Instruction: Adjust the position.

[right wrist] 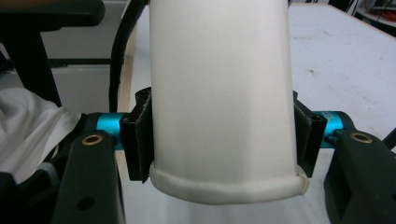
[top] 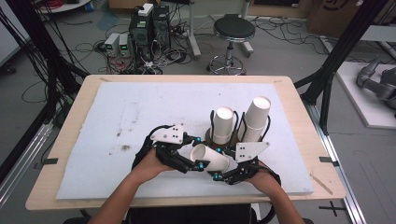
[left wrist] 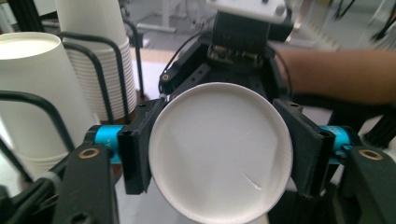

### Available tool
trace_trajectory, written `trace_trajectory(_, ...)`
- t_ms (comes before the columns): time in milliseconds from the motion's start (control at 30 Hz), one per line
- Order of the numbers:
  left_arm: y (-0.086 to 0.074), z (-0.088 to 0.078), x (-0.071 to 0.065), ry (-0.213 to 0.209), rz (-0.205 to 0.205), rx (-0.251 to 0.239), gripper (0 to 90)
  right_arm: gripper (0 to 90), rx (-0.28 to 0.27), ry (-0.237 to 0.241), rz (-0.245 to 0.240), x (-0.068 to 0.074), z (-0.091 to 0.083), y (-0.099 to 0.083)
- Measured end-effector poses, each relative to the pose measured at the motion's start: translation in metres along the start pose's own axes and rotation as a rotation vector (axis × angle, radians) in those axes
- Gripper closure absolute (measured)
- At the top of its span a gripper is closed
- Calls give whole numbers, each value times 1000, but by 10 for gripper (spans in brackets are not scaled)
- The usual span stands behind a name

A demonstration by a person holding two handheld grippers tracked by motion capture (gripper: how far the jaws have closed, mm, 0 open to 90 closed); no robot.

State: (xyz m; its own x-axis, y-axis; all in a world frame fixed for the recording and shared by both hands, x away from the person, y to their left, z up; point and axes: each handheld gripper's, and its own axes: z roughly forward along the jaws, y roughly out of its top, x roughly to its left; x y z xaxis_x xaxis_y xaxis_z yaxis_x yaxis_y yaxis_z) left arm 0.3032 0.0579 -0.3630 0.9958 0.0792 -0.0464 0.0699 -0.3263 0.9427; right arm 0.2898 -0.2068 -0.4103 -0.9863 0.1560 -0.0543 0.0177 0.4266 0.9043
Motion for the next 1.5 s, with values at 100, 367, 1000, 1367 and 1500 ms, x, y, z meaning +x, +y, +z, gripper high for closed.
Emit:
trace_trajectory(100, 4, 1, -2, 2, 33, 38, 284, 383, 8, 3, -8, 0, 1, 1)
trace_trajectory(367, 0, 4, 3, -56, 9, 19, 361, 385, 19, 6, -31, 1, -1, 3)
trace_trajectory(1000, -16, -7, 9, -91, -71, -221, 364, 218, -136, 3, 77, -2, -9, 2)
trace_trajectory(1367, -21, -8, 3, -64, -41, -135, 349, 376, -115, 47, 17, -1, -11, 2)
trace_trajectory(1500, -15, -10, -4, -3, 29, -33, 262, 390, -69, 33, 3, -1, -10, 1)
